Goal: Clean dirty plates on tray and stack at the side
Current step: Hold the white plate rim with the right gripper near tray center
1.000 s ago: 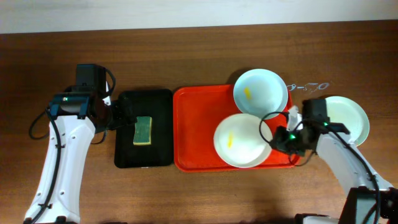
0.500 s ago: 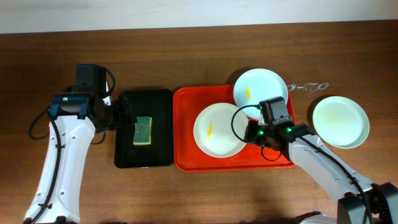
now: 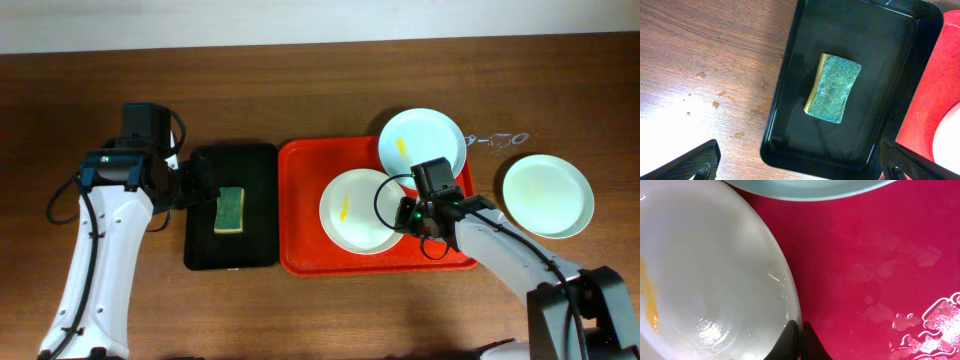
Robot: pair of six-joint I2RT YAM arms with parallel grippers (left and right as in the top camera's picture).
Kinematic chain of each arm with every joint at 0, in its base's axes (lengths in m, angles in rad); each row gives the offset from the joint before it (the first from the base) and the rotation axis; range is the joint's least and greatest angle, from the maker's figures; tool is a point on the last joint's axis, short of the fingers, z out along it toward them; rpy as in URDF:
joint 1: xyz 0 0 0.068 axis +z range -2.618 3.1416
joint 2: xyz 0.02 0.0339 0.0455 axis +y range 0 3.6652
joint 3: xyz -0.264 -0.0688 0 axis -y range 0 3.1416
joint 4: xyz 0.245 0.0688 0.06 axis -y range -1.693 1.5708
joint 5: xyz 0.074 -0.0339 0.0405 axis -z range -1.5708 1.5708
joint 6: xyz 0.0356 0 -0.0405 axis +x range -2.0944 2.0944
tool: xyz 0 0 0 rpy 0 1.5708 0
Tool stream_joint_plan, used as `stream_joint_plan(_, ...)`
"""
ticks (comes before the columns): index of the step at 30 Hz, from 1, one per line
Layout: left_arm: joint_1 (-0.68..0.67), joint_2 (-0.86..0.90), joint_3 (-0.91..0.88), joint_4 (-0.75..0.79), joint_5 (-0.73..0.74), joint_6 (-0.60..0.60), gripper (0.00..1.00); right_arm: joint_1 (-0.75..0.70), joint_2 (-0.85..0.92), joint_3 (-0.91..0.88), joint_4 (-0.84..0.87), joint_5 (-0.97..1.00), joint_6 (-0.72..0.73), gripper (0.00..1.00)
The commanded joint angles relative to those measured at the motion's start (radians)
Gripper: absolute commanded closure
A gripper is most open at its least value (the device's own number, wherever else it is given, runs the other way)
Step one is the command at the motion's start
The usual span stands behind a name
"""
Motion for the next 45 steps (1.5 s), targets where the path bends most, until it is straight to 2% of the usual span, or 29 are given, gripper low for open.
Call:
stream_joint_plan(1, 0.003, -0.013, 0.016, 0.0, 0.007, -0.013, 0.01, 0.006, 0.005, -0.005, 0.003, 0.016, 0.011, 0.95)
stream_joint_plan(3, 0.003, -0.013, 0.016, 0.0, 0.007, -0.013, 0.01, 0.006, 0.005, -0.005, 0.003, 0.016, 0.011, 0.9)
stream_joint_plan(6, 0.003, -0.013, 0.016, 0.0, 0.007, -0.013, 0.01, 0.006, 0.005, -0.005, 0.003, 0.016, 0.011, 0.9)
stream_joint_plan(14, 0.003, -0.013, 0.016, 0.0, 0.007, -0.013, 0.01, 0.006, 0.005, 0.002, -0.002, -0.032, -0.072, 0.76)
stream_joint_plan(16, 0.003, -0.013, 0.016, 0.0, 0.007, -0.013, 0.01, 0.006, 0.005, 0.005, -0.001, -0.033, -0.097, 0.68)
stream_joint_plan(21, 0.003, -0.013, 0.016, 0.0, 0.007, -0.013, 0.01, 0.006, 0.005, 0.06, -0.043, -0.05, -0.135, 0.39)
stream_joint_plan(24, 0.003, -0.013, 0.017, 0.0, 0.007, -0.013, 0.01, 0.006, 0.005, 0.109, -0.093, -0.056, -0.159, 0.36)
stream_joint_plan(27, 0.003, -0.013, 0.016, 0.0, 0.007, -0.013, 0.01, 0.006, 0.006, 0.112, -0.103, -0.055, -0.158, 0.38)
stream_joint_plan(30, 0.003, -0.013, 0.016, 0.0, 0.007, -0.013, 0.01, 0.006, 0.014, 0.111, -0.106, -0.055, -0.158, 0.51)
stream_joint_plan(35, 0.003, -0.013, 0.016, 0.0, 0.007, -0.013, 0.01, 0.006, 0.105, 0.111, -0.099, -0.055, -0.154, 0.61)
stream_joint_plan(38, 0.003, -0.013, 0.017, 0.0, 0.007, -0.013, 0.01, 0.005, 0.138, 0.111, -0.091, -0.06, -0.154, 0.73)
stream_joint_plan(45, 0.003, -0.013, 0.016, 0.0, 0.007, -0.013, 0.01, 0.005, 0.136, 0.112, -0.091, -0.059, -0.154, 0.86)
